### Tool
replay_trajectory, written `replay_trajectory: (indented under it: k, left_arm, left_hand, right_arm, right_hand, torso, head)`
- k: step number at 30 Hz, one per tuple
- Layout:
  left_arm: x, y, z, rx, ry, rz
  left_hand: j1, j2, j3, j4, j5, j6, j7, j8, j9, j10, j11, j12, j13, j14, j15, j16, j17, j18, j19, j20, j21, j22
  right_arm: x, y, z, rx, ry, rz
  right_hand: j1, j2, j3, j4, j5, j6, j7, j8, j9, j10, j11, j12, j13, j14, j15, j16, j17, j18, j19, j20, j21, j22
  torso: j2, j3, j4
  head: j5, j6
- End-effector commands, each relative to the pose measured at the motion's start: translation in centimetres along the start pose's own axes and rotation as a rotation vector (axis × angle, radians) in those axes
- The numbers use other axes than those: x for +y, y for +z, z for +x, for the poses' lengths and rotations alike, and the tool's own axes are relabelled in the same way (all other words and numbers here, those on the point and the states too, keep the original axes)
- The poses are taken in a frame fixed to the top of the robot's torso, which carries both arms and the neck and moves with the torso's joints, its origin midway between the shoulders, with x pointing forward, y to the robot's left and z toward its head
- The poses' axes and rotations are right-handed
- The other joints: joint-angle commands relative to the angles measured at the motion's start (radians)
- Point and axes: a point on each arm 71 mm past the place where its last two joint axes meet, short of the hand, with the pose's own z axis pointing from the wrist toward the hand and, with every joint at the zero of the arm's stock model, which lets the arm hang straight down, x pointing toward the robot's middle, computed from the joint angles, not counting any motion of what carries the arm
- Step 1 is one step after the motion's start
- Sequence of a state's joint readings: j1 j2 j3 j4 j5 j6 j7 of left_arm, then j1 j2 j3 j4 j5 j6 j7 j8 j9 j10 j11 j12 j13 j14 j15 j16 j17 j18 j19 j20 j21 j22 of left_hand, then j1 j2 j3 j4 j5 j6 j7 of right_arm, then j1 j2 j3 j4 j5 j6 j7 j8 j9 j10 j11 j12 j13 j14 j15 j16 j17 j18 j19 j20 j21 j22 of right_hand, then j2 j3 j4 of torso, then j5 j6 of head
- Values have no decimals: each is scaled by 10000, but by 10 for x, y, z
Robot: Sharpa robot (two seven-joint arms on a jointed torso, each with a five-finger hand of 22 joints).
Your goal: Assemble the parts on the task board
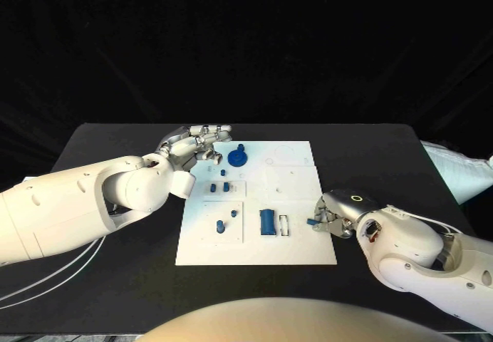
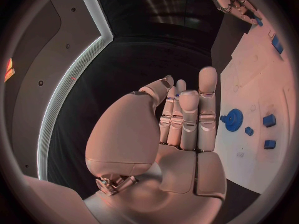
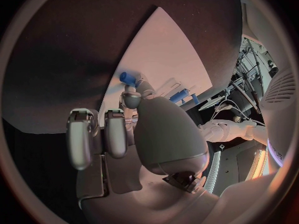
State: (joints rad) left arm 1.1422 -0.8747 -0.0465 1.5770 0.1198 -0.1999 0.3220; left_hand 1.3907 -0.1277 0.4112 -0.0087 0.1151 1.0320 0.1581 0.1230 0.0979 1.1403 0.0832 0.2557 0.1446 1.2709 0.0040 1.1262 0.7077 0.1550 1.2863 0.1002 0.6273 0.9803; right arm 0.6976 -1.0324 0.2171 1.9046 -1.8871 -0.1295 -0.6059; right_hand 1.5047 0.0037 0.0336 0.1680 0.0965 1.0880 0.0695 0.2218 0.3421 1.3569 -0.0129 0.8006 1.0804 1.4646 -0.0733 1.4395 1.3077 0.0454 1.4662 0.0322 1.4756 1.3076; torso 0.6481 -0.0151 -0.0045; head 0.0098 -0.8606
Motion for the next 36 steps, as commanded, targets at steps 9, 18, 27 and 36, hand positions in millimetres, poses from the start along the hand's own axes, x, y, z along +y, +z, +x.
replay_trajectory:
  k: [9, 18, 27, 36]
  left_arm:
    - [0, 0, 4, 275, -14, 37]
    - [0, 0, 4, 266, -3, 15]
    - [0, 1, 5, 292, -9, -12]
    - [1, 2, 8, 343, -22, -25]
  left_hand:
    - [1, 65, -37, -1, 36, -21, 32, 39, -9, -68, 32, 35, 8, -93, 6, -50, -8, 133, -60, 34, -53, -8]
    - [1, 73, -38, -2, 36, -21, 32, 41, -12, -76, 32, 43, 9, -103, 6, -57, -26, 137, -70, 34, -81, -24]
    - [-7, 86, -39, 5, 36, -21, 35, 43, -14, -83, 34, 49, 10, -119, 7, -74, -64, 139, -75, 35, -98, -34]
    - [-7, 86, -39, 5, 36, -21, 35, 43, -14, -83, 34, 49, 10, -119, 7, -74, -64, 139, -75, 35, -98, -34]
  right_arm:
    - [2, -4, 3, -207, 2141, 248]
    - [6, -7, -3, -422, 3537, 378]
    - [10, -6, -3, 71, 4851, 629]
    - [18, 1, 5, 989, 5071, 575]
  right_hand:
    - [-428, -336, 1967, 258, 1136, 34, -39, -156, 177, 105, -41, -74, -64, 674, -74, 16, 608, -142, 410, -36, 46, 1468]
    - [-1583, -586, 2551, 909, 965, 112, -44, -242, 238, 268, -11, 113, 48, 701, -54, 80, 715, -161, 456, -21, 104, 1547]
    - [-1972, -857, 2760, 992, 879, 194, -57, -280, 285, 308, -21, 165, 93, 712, -70, 112, 766, -168, 474, -34, 126, 1577]
    - [-2280, -991, 2780, 1004, 1168, 258, -51, -300, 335, 341, -13, 216, 135, 712, -63, 112, 772, -170, 477, -32, 130, 1586]
  torso:
    - [-15, -8, 2]
    - [-8, -5, 8]
    - [-4, -18, 27]
    - [-9, -17, 25]
  head:
    - [-18, 22]
    - [-24, 33]
    - [-43, 36]
    - [-25, 24]
